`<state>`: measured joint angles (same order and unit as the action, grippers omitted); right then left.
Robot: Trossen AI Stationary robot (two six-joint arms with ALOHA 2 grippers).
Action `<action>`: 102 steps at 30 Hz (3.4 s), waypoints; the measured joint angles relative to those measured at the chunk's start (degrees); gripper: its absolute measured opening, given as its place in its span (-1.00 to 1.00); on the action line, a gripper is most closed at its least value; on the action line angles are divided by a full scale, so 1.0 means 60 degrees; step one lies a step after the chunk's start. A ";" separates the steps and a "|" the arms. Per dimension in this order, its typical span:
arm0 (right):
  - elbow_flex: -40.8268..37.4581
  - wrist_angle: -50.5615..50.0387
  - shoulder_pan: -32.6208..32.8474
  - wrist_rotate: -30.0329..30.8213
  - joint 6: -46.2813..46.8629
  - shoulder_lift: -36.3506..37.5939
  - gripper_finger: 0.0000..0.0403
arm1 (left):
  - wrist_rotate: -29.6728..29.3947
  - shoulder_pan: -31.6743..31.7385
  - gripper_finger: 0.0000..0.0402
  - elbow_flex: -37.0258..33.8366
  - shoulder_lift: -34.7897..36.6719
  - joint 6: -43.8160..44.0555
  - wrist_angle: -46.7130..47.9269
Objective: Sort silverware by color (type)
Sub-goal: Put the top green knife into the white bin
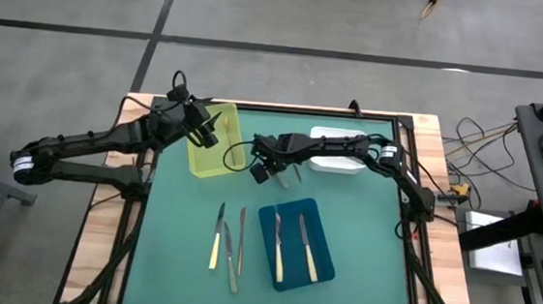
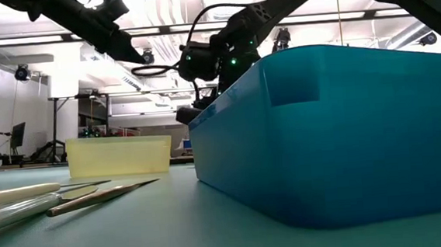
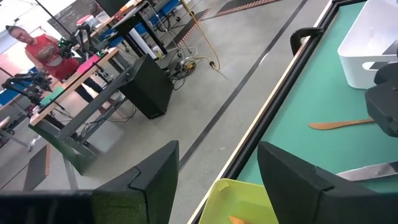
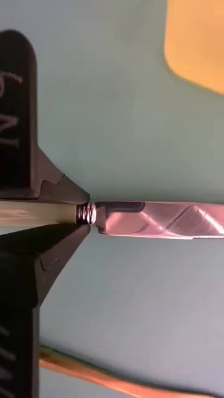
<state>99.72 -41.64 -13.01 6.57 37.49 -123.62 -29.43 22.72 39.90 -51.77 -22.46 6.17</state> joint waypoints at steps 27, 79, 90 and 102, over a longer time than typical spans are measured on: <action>0.0035 -0.0126 -0.0828 -0.0420 -0.1244 0.1648 -0.86 | -0.0003 0.0000 -0.01 0.0000 0.0000 -0.0003 -0.0011; 0.0044 -0.8063 -0.2676 0.0411 -0.5373 0.3425 -0.86 | 0.0007 0.0000 -0.01 -0.0033 -0.0007 0.0000 -0.0313; -0.1566 -0.8028 -0.2777 0.0408 -0.5519 0.4704 -0.86 | 0.0007 0.0000 -0.01 -0.0033 -0.0004 0.0000 -0.0317; -0.2688 -0.7634 -0.2830 0.0437 -0.5992 0.5012 -0.86 | 0.0004 0.0000 -0.01 -0.0036 -0.0004 0.0000 -0.0452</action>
<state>83.59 -87.45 -30.00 9.19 1.54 -93.55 -29.41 22.72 39.68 -51.79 -22.46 3.46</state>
